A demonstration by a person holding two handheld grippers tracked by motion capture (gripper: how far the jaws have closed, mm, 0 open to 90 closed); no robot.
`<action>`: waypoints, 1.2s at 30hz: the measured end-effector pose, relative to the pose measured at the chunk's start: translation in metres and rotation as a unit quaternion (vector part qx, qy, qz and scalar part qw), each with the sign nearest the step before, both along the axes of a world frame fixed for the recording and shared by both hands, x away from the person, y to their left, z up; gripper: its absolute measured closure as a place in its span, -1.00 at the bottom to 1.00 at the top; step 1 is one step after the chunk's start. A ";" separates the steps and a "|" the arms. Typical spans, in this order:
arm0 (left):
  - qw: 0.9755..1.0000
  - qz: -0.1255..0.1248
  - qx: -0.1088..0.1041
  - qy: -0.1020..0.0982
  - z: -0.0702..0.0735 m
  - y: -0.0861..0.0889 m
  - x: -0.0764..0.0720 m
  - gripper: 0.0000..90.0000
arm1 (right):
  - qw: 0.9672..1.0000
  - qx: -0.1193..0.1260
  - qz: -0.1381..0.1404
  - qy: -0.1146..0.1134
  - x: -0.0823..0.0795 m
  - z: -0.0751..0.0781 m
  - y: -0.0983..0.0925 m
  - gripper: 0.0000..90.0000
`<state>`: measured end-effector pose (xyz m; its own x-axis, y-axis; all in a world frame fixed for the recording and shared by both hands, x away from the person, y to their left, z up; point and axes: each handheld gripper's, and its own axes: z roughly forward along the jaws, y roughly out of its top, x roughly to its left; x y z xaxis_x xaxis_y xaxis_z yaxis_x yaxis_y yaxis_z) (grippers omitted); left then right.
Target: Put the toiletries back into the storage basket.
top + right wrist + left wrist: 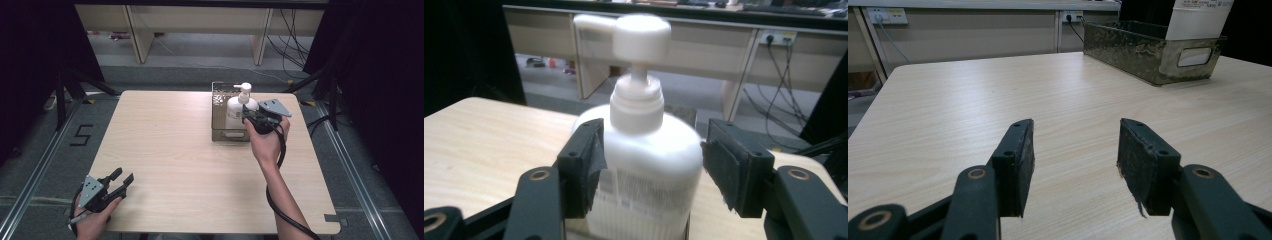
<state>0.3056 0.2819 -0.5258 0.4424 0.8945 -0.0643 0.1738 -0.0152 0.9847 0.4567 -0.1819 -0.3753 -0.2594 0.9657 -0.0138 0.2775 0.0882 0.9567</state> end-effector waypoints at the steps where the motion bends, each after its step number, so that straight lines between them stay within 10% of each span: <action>1: 1.000 0.000 0.000 0.000 0.000 0.000 0.000 0.07 | 1.000 0.000 0.006 0.003 -0.003 -0.001 -0.002 -0.05; 36: 1.000 0.002 0.000 0.002 0.000 0.000 0.000 0.03 | 0.999 -0.002 -0.001 0.049 -0.070 -0.083 -0.076 -0.10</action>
